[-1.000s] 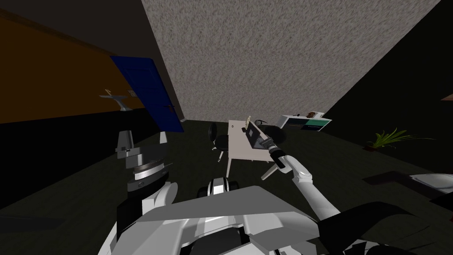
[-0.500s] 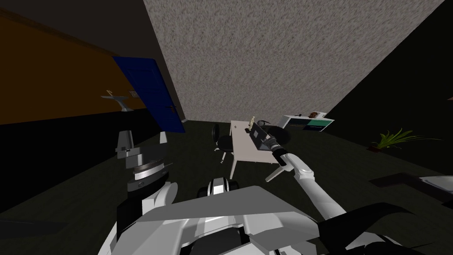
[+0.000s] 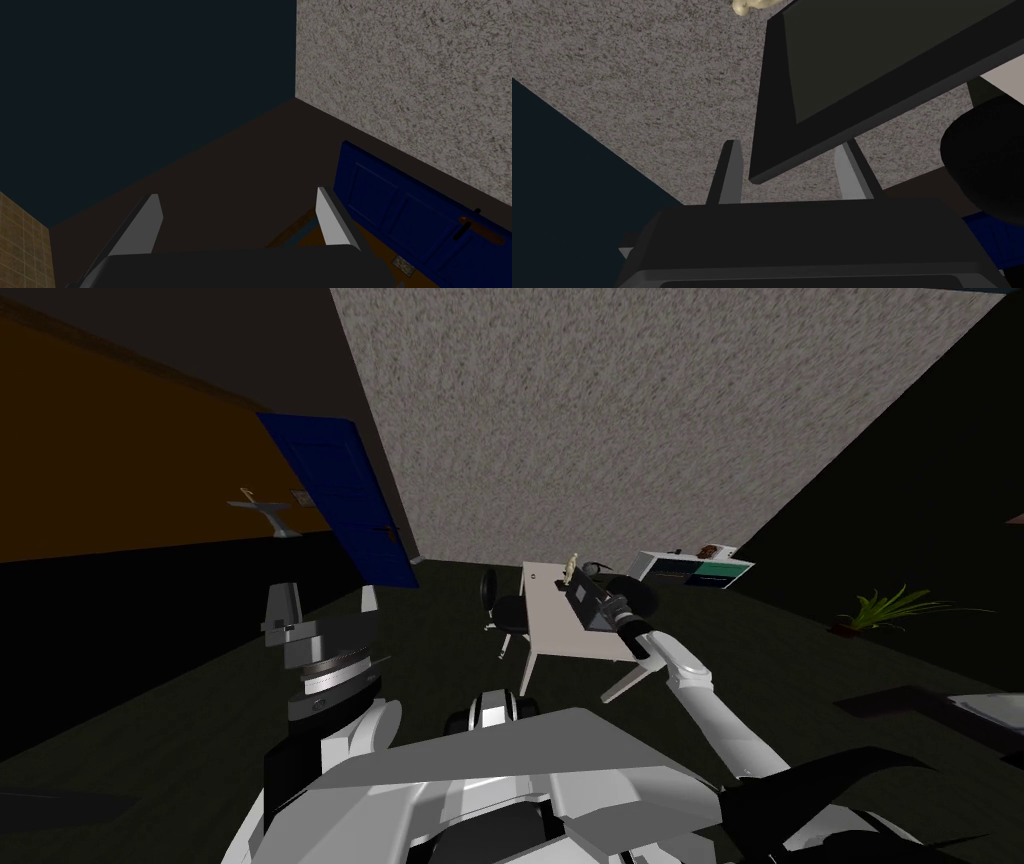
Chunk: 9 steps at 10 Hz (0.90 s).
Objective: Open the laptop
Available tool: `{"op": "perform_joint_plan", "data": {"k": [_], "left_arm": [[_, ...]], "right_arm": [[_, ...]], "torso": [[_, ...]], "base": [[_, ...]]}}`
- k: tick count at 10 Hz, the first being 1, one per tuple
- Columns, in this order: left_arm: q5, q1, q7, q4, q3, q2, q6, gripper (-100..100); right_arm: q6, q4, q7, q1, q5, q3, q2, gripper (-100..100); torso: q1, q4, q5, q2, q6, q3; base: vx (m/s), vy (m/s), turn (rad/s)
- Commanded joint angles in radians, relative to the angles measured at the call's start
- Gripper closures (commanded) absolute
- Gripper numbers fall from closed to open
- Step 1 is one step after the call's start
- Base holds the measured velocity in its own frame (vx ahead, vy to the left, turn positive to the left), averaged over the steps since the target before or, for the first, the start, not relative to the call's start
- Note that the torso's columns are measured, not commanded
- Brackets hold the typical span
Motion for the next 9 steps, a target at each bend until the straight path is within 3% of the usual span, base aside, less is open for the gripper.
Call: {"op": "perform_joint_plan", "data": {"k": [1,7,8,9], "left_arm": [[0.0,0.0,0.0,0.0,0.0,0.0,0.0,0],[0.0,0.0,0.0,0.0,0.0,0.0,0.0,0],[0.0,0.0,0.0,0.0,0.0,0.0,0.0,0],[0.0,0.0,0.0,0.0,0.0,0.0,0.0,0]], "right_arm": [[-0.01,0.036,-0.065,-0.015,-0.054,0.009,-0.004,100],[-0.027,0.106,-0.188,-0.057,-0.165,0.019,-0.017,100],[-0.031,0.097,-0.175,-0.061,-0.155,0.016,-0.02,100],[-0.042,0.122,-0.203,-0.078,-0.184,0.015,0.006,100]], "torso": [[-0.003,0.0,0.0,-0.001,0.003,-0.001],[-0.005,0.0,-0.001,-0.003,0.006,-0.002],[-0.003,-0.001,0.0,-0.003,0.005,-0.002],[0.004,0.0,0.003,-0.003,0.003,-0.002]], "base": [[-0.05,-0.073,0.04],[-0.046,-0.079,0.017],[-0.016,-0.043,0.002],[-0.02,-0.078,-0.011]]}}
